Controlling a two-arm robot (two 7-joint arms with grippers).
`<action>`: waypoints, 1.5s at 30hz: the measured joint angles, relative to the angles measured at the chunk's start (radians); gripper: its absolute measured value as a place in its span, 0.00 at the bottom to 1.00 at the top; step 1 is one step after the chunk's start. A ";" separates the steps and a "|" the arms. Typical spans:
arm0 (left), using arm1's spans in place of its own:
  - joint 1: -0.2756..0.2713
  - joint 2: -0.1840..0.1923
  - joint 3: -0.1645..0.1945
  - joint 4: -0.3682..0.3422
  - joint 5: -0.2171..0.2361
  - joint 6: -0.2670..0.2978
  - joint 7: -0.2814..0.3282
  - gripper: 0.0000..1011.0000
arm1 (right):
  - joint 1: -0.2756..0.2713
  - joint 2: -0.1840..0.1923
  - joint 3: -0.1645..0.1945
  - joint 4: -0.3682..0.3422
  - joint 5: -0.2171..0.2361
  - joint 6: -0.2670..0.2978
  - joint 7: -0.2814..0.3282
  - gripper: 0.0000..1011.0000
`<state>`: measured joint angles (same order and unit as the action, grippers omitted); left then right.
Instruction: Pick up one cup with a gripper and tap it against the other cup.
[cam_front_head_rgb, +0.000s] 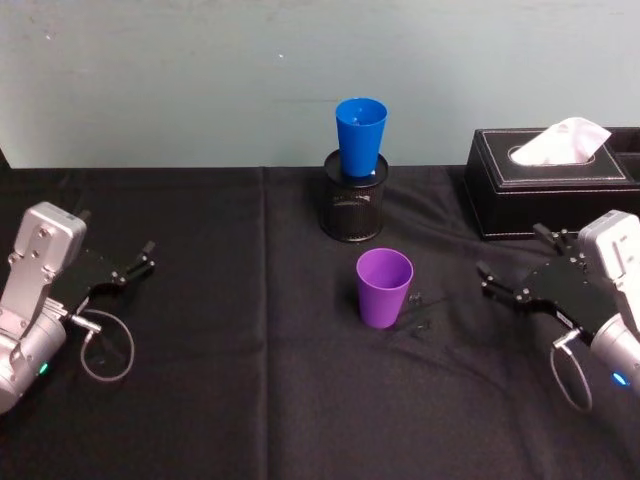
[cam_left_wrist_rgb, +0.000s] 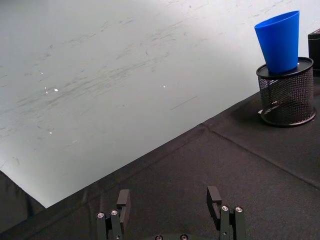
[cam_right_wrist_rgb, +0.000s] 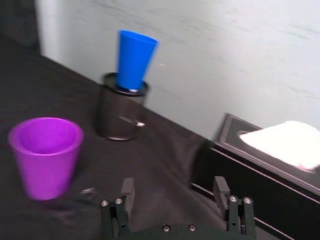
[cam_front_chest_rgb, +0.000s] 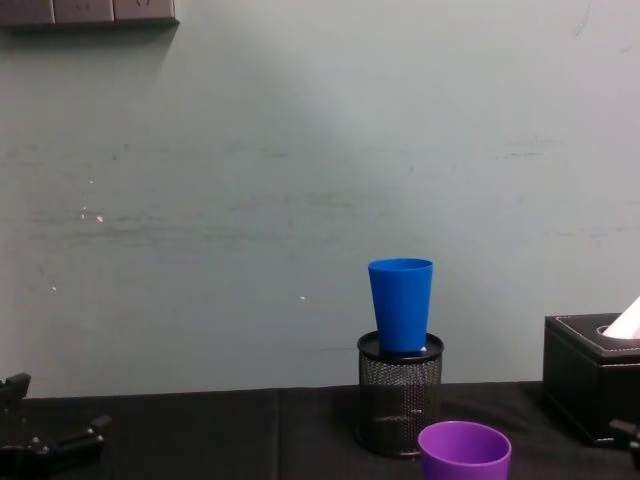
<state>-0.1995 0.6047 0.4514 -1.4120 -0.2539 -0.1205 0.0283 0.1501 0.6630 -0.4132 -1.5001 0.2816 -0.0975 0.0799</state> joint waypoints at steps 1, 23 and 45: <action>0.000 0.000 0.000 0.000 0.000 0.000 0.000 0.99 | -0.005 0.013 0.003 -0.012 0.017 0.000 0.039 0.99; 0.000 0.000 0.000 0.000 0.000 0.000 0.000 0.99 | 0.006 0.024 0.007 -0.031 0.196 0.051 0.411 0.99; 0.000 0.000 0.000 0.000 0.000 0.000 0.000 0.99 | 0.115 -0.093 -0.045 0.090 0.101 0.155 0.447 0.99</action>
<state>-0.1996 0.6047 0.4514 -1.4120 -0.2539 -0.1205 0.0283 0.2653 0.5698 -0.4582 -1.4105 0.3821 0.0572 0.5267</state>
